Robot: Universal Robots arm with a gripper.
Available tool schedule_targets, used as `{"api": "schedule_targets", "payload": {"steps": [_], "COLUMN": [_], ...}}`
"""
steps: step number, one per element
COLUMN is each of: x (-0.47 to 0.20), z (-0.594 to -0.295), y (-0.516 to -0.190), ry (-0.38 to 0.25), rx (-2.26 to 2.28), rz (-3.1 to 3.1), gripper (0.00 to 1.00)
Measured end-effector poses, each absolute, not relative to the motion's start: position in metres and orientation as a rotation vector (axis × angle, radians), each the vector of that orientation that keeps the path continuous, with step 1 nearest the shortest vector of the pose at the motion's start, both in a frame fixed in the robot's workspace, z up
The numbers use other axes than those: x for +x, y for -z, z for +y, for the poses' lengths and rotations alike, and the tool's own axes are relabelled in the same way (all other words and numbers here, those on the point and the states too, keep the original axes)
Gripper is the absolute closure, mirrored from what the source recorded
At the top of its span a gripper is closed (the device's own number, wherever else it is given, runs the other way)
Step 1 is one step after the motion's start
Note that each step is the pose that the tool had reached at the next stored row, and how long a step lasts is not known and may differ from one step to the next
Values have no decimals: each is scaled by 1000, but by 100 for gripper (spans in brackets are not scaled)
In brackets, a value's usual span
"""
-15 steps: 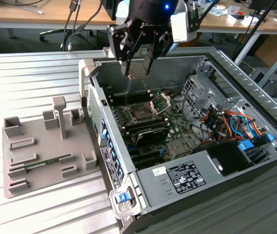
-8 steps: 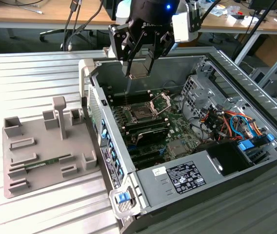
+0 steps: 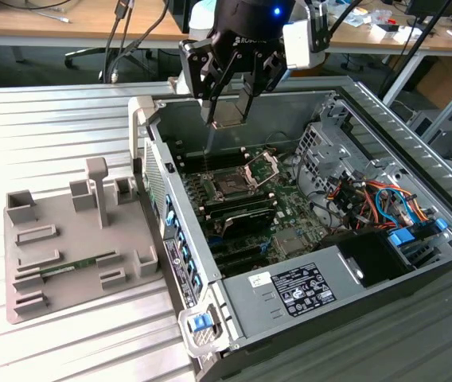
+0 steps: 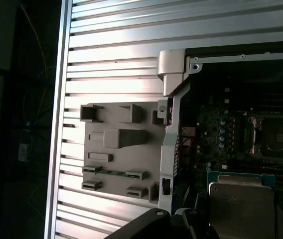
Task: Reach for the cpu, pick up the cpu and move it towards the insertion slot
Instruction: 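Pick up the cpu and move it towards the insertion slot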
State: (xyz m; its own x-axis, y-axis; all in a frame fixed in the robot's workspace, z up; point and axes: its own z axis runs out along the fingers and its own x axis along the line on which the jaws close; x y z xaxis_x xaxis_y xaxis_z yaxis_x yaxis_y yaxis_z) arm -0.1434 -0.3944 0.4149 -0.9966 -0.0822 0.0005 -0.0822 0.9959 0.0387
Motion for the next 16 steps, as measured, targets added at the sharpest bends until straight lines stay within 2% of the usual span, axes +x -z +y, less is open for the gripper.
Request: {"api": "schedule_targets", "payload": {"steps": [16], "x": [-137], "z": [-394], "y": [-415], "ry": [61], "rx": [129], "rz": [-3136], "gripper": [45]}}
